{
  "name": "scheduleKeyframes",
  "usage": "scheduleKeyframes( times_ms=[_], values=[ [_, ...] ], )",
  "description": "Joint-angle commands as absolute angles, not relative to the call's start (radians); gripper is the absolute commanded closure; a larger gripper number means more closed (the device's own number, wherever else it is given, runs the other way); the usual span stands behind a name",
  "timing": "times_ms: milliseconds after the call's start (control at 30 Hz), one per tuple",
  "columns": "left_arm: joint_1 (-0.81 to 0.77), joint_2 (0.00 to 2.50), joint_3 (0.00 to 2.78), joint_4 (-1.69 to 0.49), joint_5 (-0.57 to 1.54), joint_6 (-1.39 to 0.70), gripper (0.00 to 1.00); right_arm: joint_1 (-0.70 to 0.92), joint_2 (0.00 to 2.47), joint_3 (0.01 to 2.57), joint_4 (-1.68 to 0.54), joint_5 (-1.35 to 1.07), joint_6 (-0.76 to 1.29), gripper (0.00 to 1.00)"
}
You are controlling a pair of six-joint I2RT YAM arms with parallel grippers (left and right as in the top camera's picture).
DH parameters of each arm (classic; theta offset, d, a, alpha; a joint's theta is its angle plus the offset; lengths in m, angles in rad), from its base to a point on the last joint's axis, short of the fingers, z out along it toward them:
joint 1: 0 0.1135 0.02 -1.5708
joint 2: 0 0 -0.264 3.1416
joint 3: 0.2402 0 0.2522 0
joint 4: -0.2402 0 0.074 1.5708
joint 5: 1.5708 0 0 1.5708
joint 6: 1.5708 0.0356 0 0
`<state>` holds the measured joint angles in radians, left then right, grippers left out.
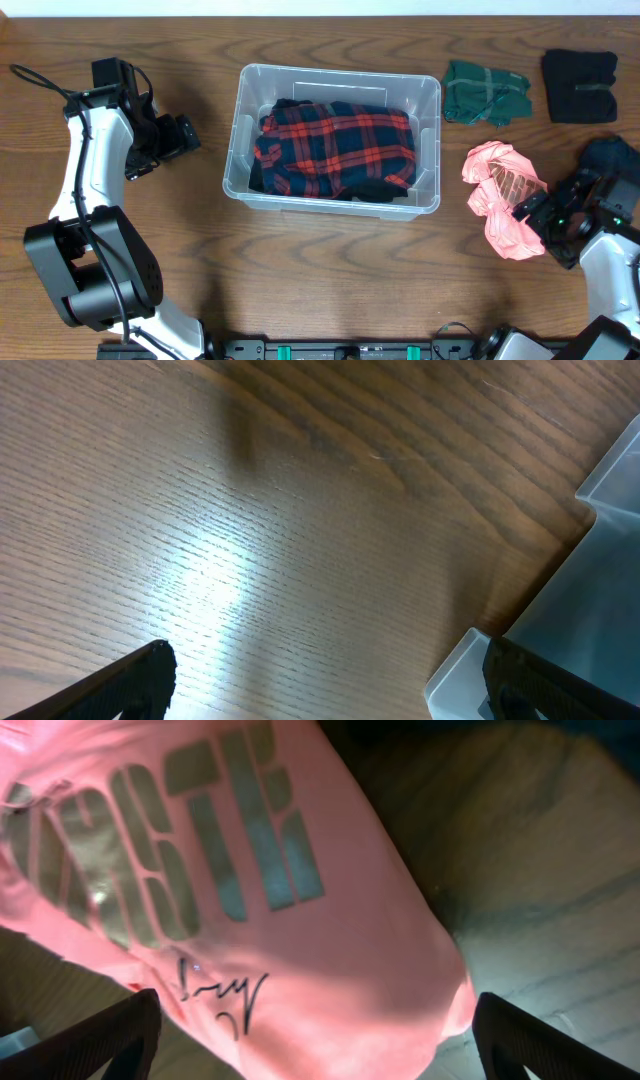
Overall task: Pack container
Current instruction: 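Grasp the pink printed shirt with the right gripper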
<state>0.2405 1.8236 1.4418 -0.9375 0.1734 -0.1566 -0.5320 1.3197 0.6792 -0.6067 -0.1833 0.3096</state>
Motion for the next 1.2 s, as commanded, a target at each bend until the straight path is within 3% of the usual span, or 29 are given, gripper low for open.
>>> scheduleKeyframes(
  times_ms=[0,367,567,733,767,833,867,1167],
  values=[
    [0.244,1.826,1.437,-0.941,0.172,-0.151,0.02,-0.543,1.329,0.623,-0.570,-0.184,0.367,0.05],
    [0.244,1.826,1.437,-0.941,0.172,-0.151,0.02,-0.543,1.329,0.511,-0.424,-0.184,0.371,0.21],
    [0.244,1.826,1.437,-0.941,0.172,-0.151,0.02,-0.543,1.341,0.461,-0.363,-0.184,0.371,0.48],
    [0.244,1.826,1.437,-0.941,0.172,-0.151,0.02,-0.543,1.368,0.436,-0.317,-0.186,0.370,0.56],
    [0.244,1.826,1.437,-0.941,0.172,-0.151,0.02,-0.543,1.375,0.436,-0.307,-0.192,0.369,0.64],
    [0.244,1.826,1.437,-0.941,0.172,-0.151,0.02,-0.543,1.377,0.437,-0.295,-0.201,0.369,0.93],
    [0.244,1.826,1.437,-0.941,0.172,-0.151,0.02,-0.543,1.377,0.437,-0.290,-0.212,0.369,0.99],
    [0.244,1.826,1.437,-0.941,0.172,-0.151,0.02,-0.542,1.367,0.594,-0.353,-0.456,0.241,0.99]
  ],
)
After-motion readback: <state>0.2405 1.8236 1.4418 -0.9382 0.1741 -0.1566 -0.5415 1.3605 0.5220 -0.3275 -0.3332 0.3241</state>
